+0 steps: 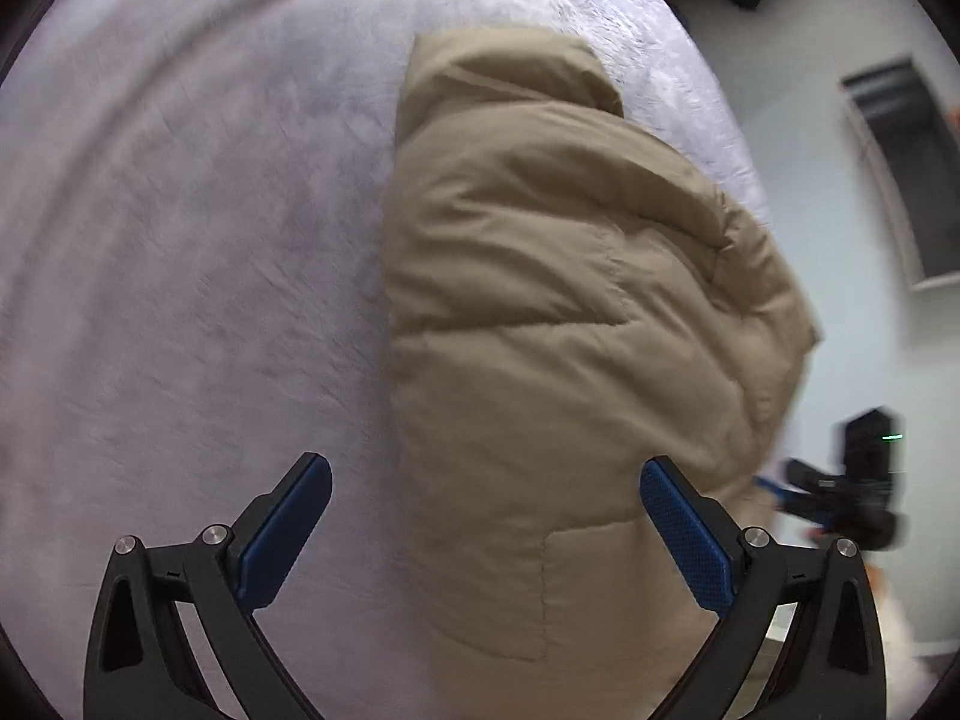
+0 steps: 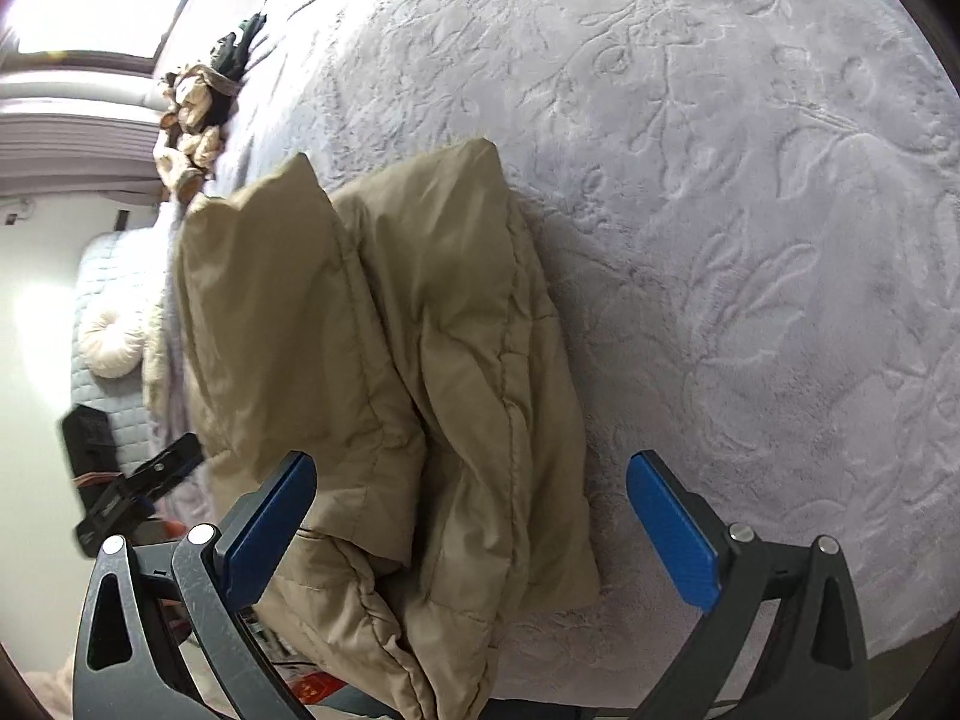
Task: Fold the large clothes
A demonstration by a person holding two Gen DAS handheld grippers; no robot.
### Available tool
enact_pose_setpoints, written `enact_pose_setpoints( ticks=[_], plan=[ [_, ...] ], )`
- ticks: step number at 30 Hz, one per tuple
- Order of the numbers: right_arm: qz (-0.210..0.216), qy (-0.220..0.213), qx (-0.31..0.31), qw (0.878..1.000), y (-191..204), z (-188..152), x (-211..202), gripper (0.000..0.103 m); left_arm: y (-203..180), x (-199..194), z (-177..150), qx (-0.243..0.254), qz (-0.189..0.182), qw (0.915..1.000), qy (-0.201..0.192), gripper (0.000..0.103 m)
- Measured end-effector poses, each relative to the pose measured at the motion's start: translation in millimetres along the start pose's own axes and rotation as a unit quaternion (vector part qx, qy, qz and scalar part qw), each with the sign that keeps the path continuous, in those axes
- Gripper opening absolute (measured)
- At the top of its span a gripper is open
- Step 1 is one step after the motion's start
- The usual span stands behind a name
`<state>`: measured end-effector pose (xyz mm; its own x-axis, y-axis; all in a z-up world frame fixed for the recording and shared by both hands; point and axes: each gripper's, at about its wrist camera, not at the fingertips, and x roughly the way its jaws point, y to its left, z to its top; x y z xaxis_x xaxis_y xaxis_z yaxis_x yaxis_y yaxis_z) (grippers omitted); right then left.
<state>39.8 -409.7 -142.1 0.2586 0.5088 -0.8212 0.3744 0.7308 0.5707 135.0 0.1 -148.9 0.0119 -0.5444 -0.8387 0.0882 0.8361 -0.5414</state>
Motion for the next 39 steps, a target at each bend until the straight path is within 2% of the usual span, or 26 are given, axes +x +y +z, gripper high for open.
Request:
enact_pose_setpoints(
  ticks=[1, 3, 6, 15, 22, 25, 28, 29, 31, 32, 33, 39],
  plan=[
    [0.014, 0.003, -0.001, 1.0, -0.9, 1.7, 0.6, 0.103, 9.4, 4.6, 1.3, -0.015, -0.047, 0.9986, 0.017, 0.103],
    [0.04, 0.013, -0.004, 0.999, -2.7, 7.4, 4.0, 0.103, 17.0, 11.5, 2.6, -0.025, -0.109, 0.9932, 0.032, 0.103],
    [0.052, 0.034, -0.014, 0.998, -4.4, 15.4, 16.3, 0.103, 21.3, 21.6, 6.2, -0.029, -0.154, 0.987, 0.033, 0.103],
    [0.074, 0.097, -0.051, 0.991, -1.0, 44.8, 72.3, 0.103, 28.3, 60.7, 14.1, -0.024, -0.161, 0.9855, 0.047, 0.103],
    [0.15, 0.117, -0.035, 0.981, 3.8, 62.3, 103.1, 0.103, 28.2, 93.8, 10.4, -0.047, -0.183, 0.9805, 0.051, 0.103],
    [0.159, 0.123, -0.028, 0.979, 9.4, 64.7, 115.1, 0.103, 23.5, 102.8, 4.8, -0.066, -0.187, 0.9791, 0.047, 0.103],
    [0.156, 0.117, -0.015, 0.981, 13.0, 64.1, 119.9, 0.103, 8.8, 99.1, -0.9, -0.064, -0.178, 0.9816, 0.029, 0.1],
    [0.155, 0.115, -0.012, 0.981, 14.8, 63.8, 120.2, 0.101, 4.9, 95.6, -2.0, -0.06, -0.177, 0.9822, 0.025, 0.099],
    [0.162, 0.111, -0.005, 0.981, 14.6, 59.7, 116.1, 0.089, -0.3, 85.8, -2.6, -0.056, -0.18, 0.982, 0.016, 0.091],
    [0.166, 0.107, -0.004, 0.98, 16.1, 58.2, 113.0, 0.08, -2.5, 80.4, -3.2, -0.055, -0.185, 0.9811, 0.011, 0.091],
    [0.167, 0.1, -0.006, 0.981, 20.3, 56.6, 108.3, 0.075, -4.3, 76.2, -3.5, -0.054, -0.189, 0.9805, 0.006, 0.091],
    [0.176, 0.079, -0.041, 0.98, 65.4, 42.7, 93.3, 0.073, -5.6, 37.5, 2.3, -0.038, -0.202, 0.9784, -0.023, 0.091]
  ],
)
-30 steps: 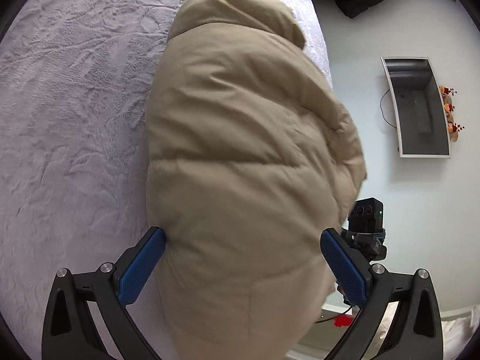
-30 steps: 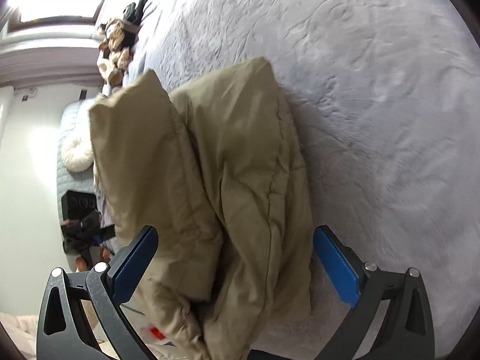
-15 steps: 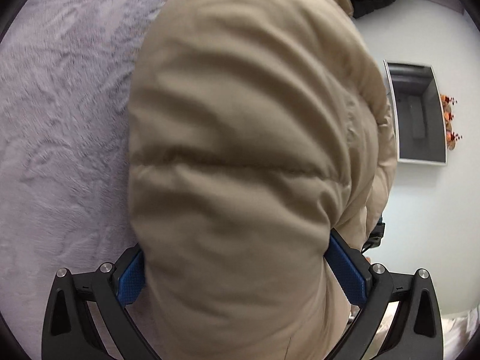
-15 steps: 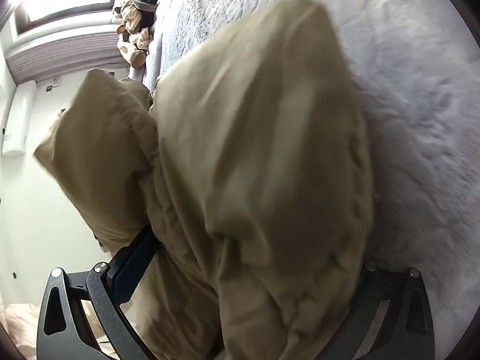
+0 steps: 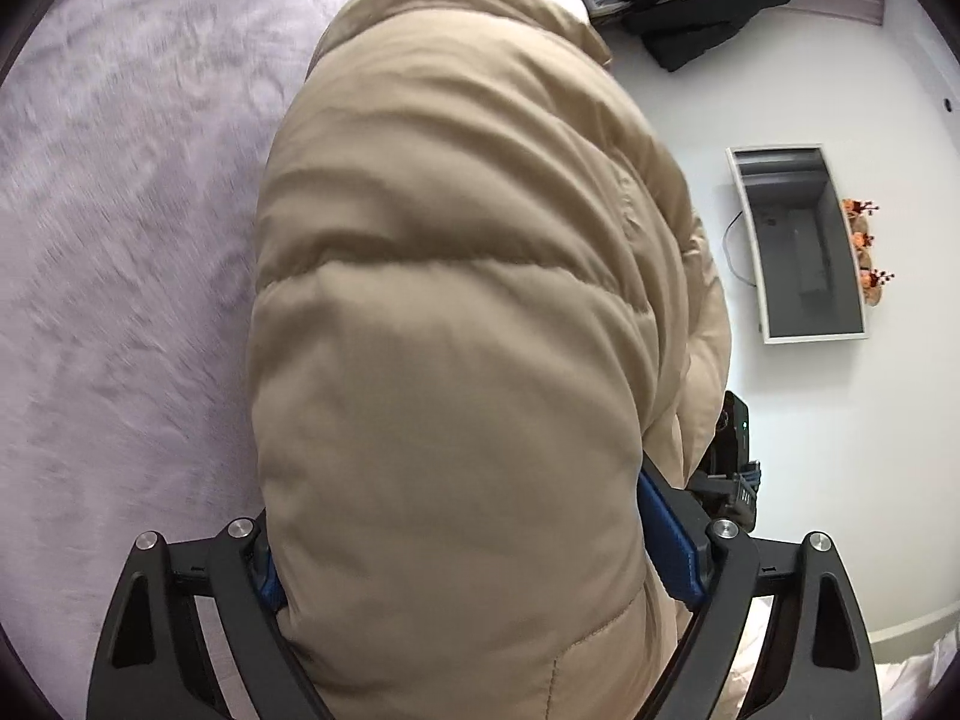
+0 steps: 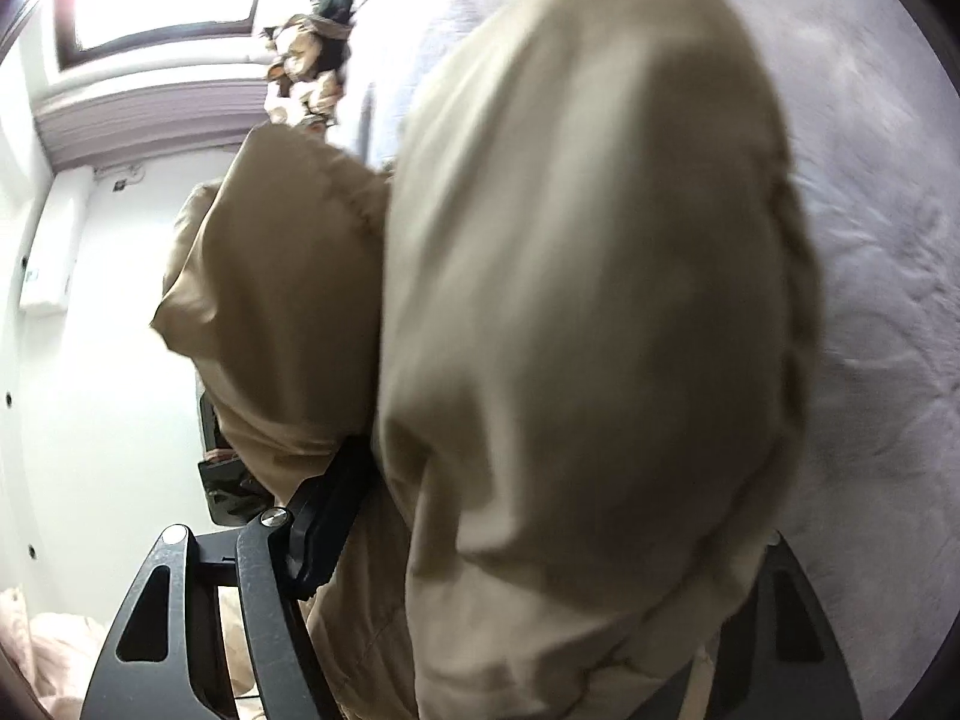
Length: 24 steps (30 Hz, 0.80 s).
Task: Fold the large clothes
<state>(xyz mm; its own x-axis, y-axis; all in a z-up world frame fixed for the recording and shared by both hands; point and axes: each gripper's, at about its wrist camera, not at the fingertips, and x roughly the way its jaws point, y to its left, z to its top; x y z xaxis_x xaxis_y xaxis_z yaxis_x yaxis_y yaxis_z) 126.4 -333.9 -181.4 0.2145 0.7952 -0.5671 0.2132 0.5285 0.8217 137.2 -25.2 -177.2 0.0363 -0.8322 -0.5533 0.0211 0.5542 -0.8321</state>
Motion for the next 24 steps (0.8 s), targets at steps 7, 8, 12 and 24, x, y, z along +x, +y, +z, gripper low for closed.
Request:
enact_pose_setpoints(
  ticks=[7, 8, 12, 24],
  plan=[
    [0.013, -0.032, -0.034, 0.999, 72.0, -6.4, 49.4, 0.073, 16.1, -78.3, 33.5, 0.025, 0.007, 0.9995, -0.019, 0.091],
    [0.016, -0.034, -0.035, 0.999, 81.7, -7.1, 61.8, 0.073, 23.1, -94.0, 38.6, 0.028, 0.016, 0.9992, -0.023, 0.091],
    [0.032, -0.029, -0.04, 0.998, 116.4, -3.5, 133.4, 0.073, 55.7, -139.5, 66.6, 0.025, 0.047, 0.9978, -0.04, 0.091],
    [-0.068, -0.017, -0.009, 0.998, 137.9, 12.8, 248.1, 0.077, 129.8, -168.7, 80.2, -0.018, 0.118, 0.99, -0.076, 0.091]
  ],
)
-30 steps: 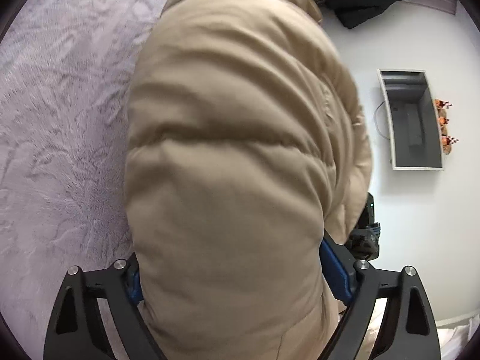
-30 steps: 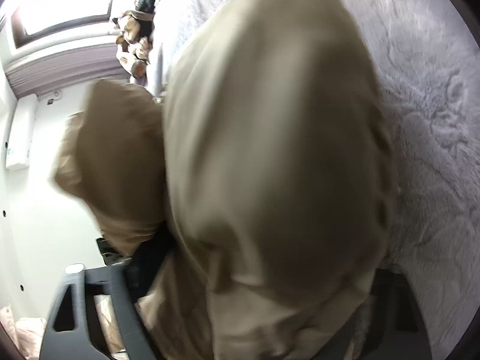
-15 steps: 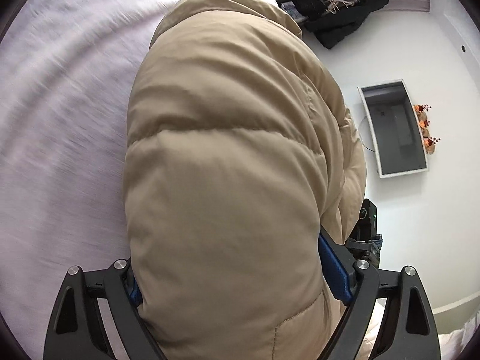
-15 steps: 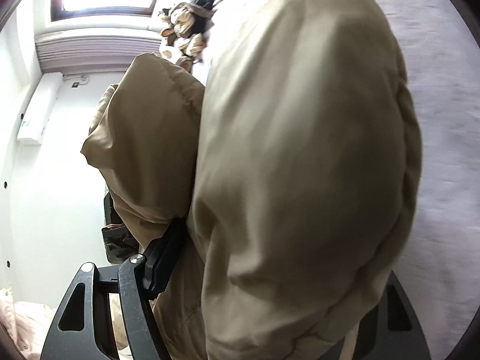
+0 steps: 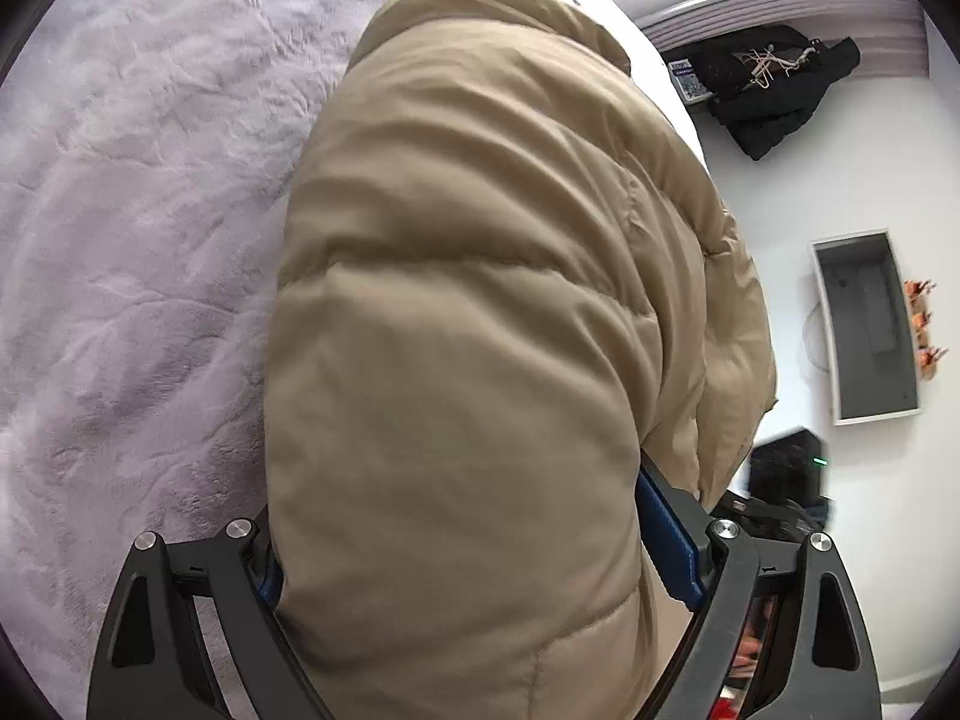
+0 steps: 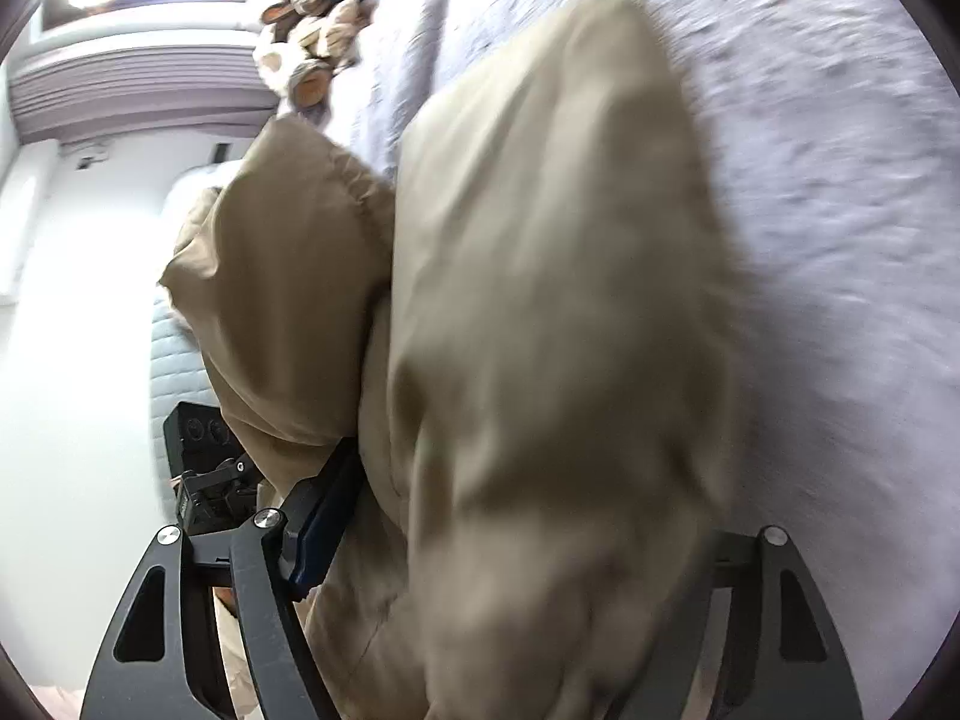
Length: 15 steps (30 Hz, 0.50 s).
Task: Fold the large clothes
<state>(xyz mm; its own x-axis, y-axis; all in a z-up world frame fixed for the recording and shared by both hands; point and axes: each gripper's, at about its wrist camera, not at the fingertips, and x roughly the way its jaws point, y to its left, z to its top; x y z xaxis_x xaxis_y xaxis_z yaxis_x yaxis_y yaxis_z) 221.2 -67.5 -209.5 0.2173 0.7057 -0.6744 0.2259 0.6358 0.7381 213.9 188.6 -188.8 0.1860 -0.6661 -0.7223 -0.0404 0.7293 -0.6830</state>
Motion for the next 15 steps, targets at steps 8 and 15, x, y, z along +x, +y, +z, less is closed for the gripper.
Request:
enact_pose_setpoints(
  ticks=[8, 15],
  plan=[
    [-0.118, -0.103, -0.06, 0.986, 29.2, -15.0, -116.1, 0.054, -29.7, -28.1, -1.2, 0.046, 0.089, 0.9942, -0.039, 0.091],
    [-0.099, -0.08, -0.153, 0.98, 96.3, -11.7, -95.8, 0.032, -78.3, -45.9, -1.5, 0.079, 0.153, 0.9821, -0.076, 0.091]
  ],
)
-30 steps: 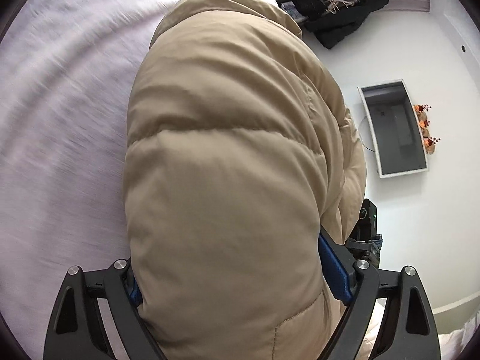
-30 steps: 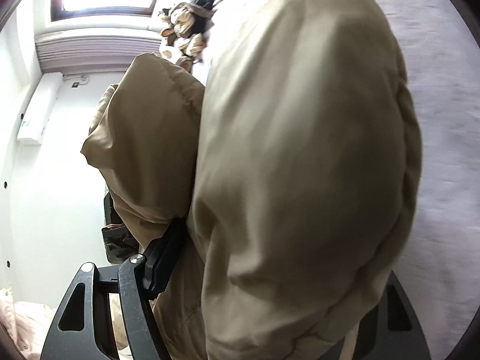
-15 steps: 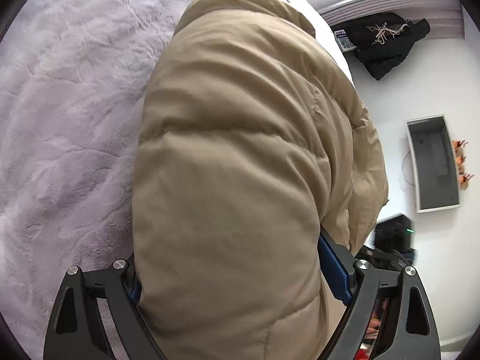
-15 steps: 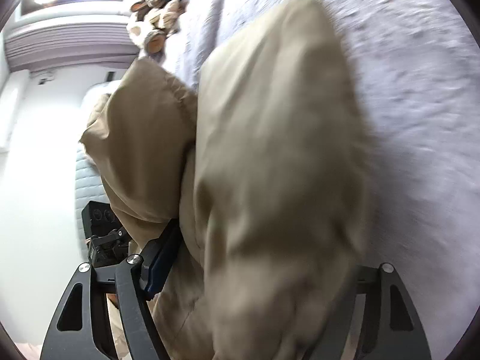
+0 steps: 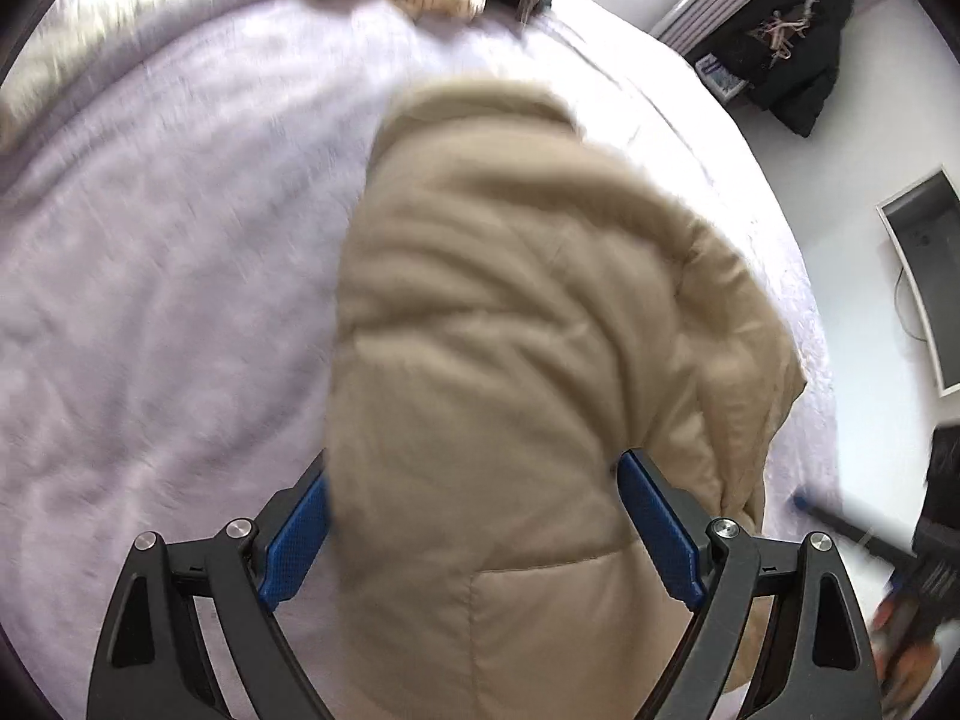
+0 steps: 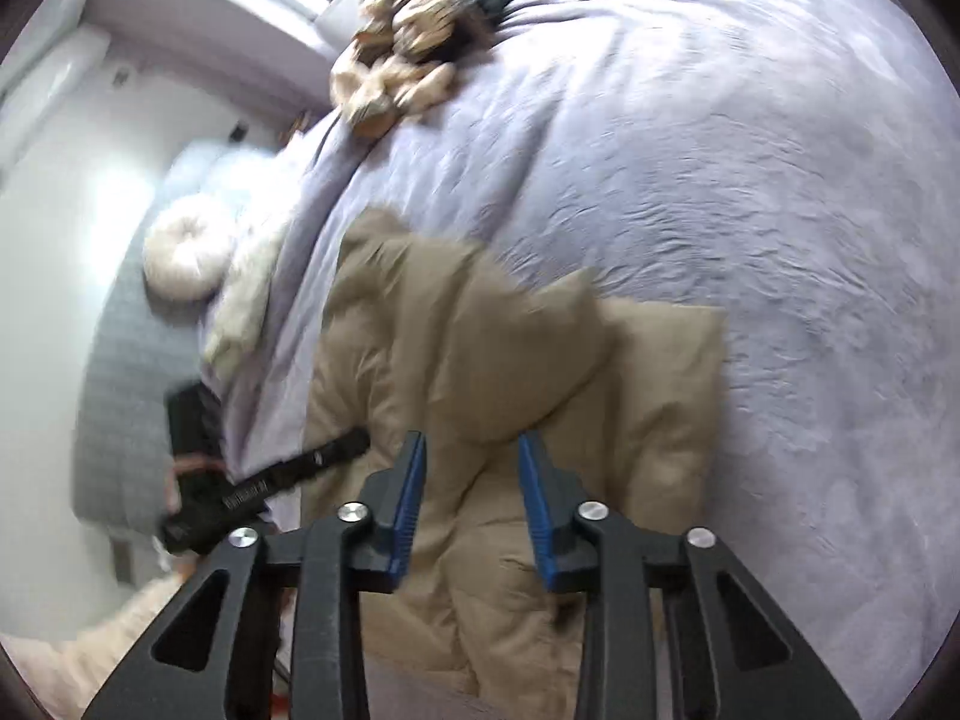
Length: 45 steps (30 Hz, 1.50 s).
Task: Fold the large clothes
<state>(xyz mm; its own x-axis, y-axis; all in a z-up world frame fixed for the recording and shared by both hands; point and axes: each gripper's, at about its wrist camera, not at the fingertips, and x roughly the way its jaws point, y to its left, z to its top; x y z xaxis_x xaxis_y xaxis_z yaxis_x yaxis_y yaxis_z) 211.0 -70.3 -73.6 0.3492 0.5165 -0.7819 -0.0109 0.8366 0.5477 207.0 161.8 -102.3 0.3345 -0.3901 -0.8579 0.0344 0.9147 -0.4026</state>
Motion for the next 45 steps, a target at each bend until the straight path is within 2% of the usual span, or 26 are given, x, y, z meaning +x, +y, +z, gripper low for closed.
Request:
enact_pose_setpoints(
  ticks=[1, 3, 5, 7, 10, 11, 15, 19, 20, 21, 23, 25, 29, 37, 45],
  plan=[
    [-0.013, 0.011, -0.01, 1.0, 6.3, -11.4, 9.6, 0.032, 2.0, -11.3, 3.5, 0.016, 0.002, 0.9997, -0.015, 0.091],
    [-0.04, 0.048, -0.025, 0.998, 5.4, -48.8, 16.8, 0.03, -17.3, -31.6, 12.9, 0.065, 0.003, 0.9967, -0.048, 0.091],
    [-0.066, 0.074, -0.033, 0.994, 4.8, -68.6, 32.2, 0.023, -35.8, -34.2, 20.0, 0.105, -0.01, 0.9928, -0.056, 0.091],
    [-0.075, 0.083, -0.024, 0.994, -0.7, -80.2, 39.1, 0.022, -51.8, -26.1, 26.0, 0.125, -0.022, 0.9907, -0.049, 0.091],
    [-0.098, 0.069, -0.014, 0.993, -8.4, -84.4, 39.0, 0.022, -74.3, 6.4, 32.1, 0.133, -0.036, 0.9904, -0.016, 0.091],
    [-0.103, 0.065, -0.008, 0.993, -11.0, -84.3, 39.3, 0.022, -80.7, 21.6, 32.1, 0.131, -0.033, 0.9908, 0.001, 0.091],
    [-0.11, 0.06, 0.026, 0.992, -32.8, -88.5, 37.4, 0.021, -95.5, 58.0, 31.8, 0.148, -0.002, 0.9887, 0.022, 0.091],
    [-0.099, 0.056, 0.07, 0.991, -59.5, -93.5, 35.9, 0.021, -109.1, 94.7, 23.5, 0.187, 0.043, 0.9809, 0.033, 0.097],
    [-0.099, 0.057, 0.081, 0.99, -66.2, -95.2, 35.9, 0.021, -110.7, 101.3, 22.5, 0.196, 0.054, 0.9785, 0.036, 0.097],
    [-0.117, 0.06, 0.09, 0.987, -74.0, -95.3, 37.6, 0.025, -111.2, 102.6, 22.0, 0.198, 0.059, 0.9778, 0.037, 0.097],
    [-0.097, 0.065, 0.127, 0.985, -90.5, -95.3, 40.4, 0.026, -110.5, 102.7, 23.5, 0.197, 0.062, 0.9778, 0.037, 0.097],
    [-0.085, 0.064, 0.151, 0.983, -92.6, -94.3, 36.4, 0.029, -107.2, 98.0, 24.9, 0.19, 0.059, 0.9793, 0.036, 0.097],
    [-0.103, 0.077, 0.098, 0.987, -77.1, -93.1, 36.3, 0.031, -103.9, 75.4, 25.0, 0.174, 0.058, 0.9827, 0.027, 0.097],
    [-0.111, 0.086, 0.097, 0.985, -68.6, -71.8, 42.9, 0.035, -95.5, 6.0, 0.9, 0.167, 0.058, 0.9843, 0.009, 0.097],
    [-0.116, 0.073, 0.089, 0.987, -57.8, -57.6, 18.3, 0.051, -71.5, -41.2, -34.2, 0.134, 0.067, 0.9887, 0.001, 0.097]
  ],
)
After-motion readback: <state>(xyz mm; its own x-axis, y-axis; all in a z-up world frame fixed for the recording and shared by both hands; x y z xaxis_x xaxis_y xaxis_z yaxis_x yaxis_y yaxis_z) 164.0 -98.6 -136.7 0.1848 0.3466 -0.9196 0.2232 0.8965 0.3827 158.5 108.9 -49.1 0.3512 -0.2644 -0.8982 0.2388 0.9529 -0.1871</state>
